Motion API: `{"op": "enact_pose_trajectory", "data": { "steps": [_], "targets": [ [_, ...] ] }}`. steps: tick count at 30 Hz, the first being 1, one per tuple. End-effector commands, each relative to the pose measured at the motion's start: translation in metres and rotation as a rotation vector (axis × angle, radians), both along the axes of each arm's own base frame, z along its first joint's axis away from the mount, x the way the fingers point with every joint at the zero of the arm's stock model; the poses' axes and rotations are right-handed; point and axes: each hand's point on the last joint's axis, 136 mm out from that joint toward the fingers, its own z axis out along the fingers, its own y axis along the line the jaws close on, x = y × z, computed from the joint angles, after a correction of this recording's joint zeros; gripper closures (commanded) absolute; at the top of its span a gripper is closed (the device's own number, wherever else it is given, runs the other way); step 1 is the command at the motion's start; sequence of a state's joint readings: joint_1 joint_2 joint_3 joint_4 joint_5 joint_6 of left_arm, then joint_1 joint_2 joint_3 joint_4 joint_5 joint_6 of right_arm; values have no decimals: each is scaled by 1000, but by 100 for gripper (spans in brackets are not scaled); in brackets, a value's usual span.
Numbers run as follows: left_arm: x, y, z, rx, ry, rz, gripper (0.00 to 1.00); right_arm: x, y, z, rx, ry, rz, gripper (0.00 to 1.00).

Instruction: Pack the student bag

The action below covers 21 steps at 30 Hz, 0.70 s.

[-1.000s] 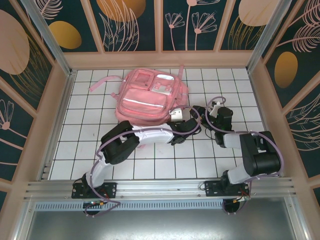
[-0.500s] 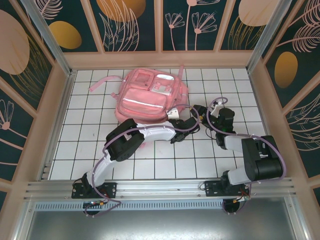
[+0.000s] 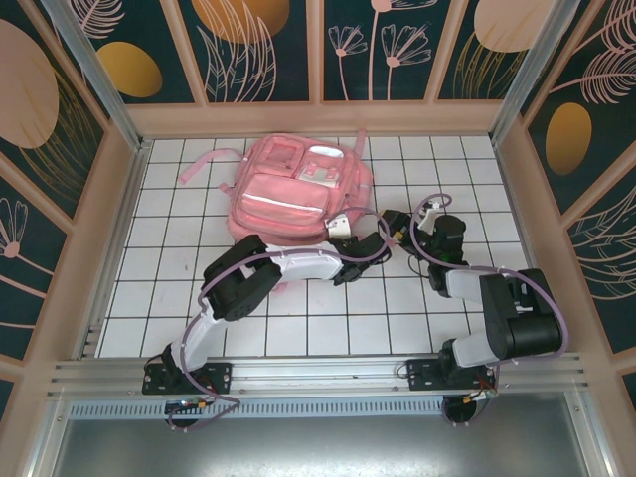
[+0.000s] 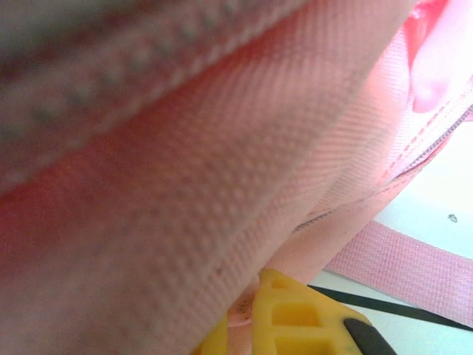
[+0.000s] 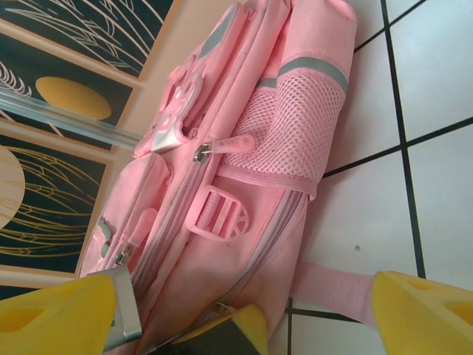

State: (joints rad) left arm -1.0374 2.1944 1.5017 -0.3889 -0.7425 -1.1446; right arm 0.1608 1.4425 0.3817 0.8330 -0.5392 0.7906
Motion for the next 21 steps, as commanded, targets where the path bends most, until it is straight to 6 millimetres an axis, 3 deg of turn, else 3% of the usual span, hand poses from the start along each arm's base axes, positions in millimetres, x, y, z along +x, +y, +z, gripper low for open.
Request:
{"op": "enact_pose_trajectory", "data": {
  "steps": [1, 6, 13, 17, 21],
  "targets": [
    [4, 13, 23, -32, -15, -11, 100, 2, 17, 5, 0, -20, 70, 13],
    [-6, 11, 33, -95, -14, -57, 100, 2, 48, -7, 3, 22, 158, 24],
    [-11, -1, 37, -119, -2, -108, 100, 6, 81, -31, 41, 110, 229, 28],
    [-12, -6, 39, -125, 2, -128, 100, 12, 87, -39, 51, 138, 232, 30],
    [-15, -11, 46, -138, -8, -157, 100, 20, 92, -49, 65, 175, 235, 42]
  ]
}}
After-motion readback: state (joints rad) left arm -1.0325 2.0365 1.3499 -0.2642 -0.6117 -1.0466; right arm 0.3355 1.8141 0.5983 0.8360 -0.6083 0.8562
